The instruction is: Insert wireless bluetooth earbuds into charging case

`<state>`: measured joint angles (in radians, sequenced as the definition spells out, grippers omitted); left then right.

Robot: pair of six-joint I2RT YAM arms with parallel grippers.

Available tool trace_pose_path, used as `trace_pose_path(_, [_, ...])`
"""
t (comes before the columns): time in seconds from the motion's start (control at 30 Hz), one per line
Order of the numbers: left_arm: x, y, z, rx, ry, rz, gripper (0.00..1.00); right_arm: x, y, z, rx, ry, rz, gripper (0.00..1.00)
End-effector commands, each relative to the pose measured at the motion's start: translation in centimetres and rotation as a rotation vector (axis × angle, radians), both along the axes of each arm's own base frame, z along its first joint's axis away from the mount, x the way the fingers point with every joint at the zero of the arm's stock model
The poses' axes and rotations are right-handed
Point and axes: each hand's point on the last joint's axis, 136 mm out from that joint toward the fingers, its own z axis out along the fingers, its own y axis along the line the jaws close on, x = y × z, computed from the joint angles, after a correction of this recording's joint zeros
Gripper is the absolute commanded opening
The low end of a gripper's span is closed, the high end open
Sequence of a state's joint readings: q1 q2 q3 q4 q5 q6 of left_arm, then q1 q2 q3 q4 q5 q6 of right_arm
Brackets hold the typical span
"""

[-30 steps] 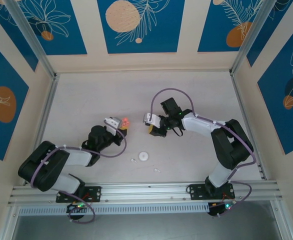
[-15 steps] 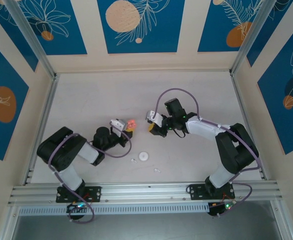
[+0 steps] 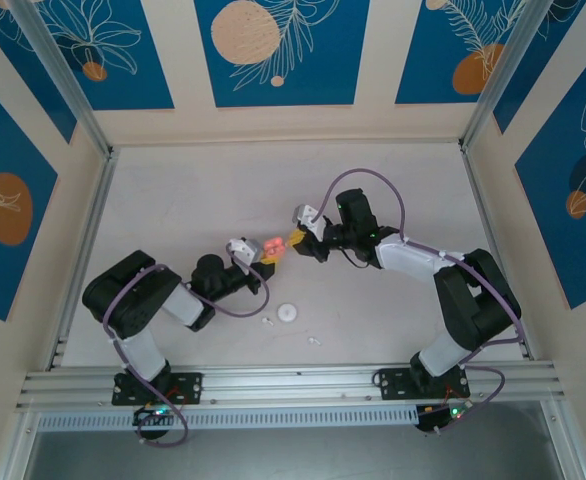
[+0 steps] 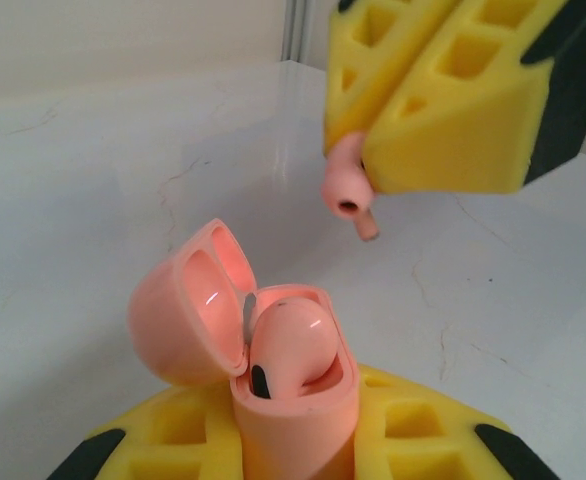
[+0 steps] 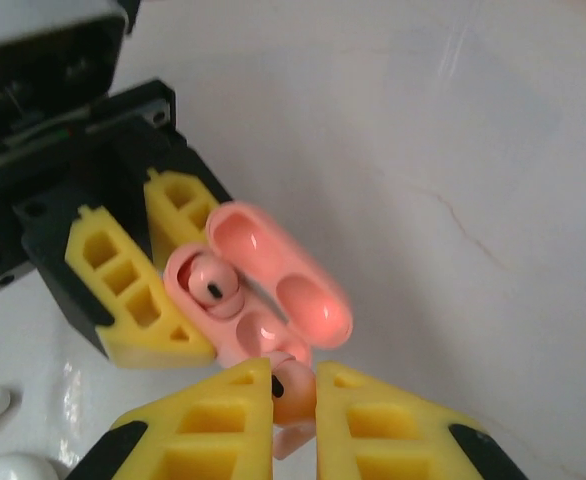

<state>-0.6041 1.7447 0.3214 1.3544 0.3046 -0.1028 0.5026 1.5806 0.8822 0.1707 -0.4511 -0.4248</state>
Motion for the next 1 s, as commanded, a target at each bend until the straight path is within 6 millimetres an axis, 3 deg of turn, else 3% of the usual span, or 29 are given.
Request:
trace_pose_path(0.0, [-0.3, -1.2, 1.8, -0.040, -0.056, -0.046, 0.14, 0.1, 0.8, 1.5, 0.083, -0.010, 0.029, 0.14])
trace_pose_path(0.2, [0.0, -1.3, 2.6, -0.062, -0.062, -0.036, 0.14, 0.1, 1.4, 2.3, 0.146, -0.003, 0.049, 0.13])
trace_pose_path(0.97, [-0.1, -0.8, 6.7, -0.120, -0.153, -0.016, 0.14, -0.1, 1.1, 1.4, 0.174, 0.050, 0.042, 0.13])
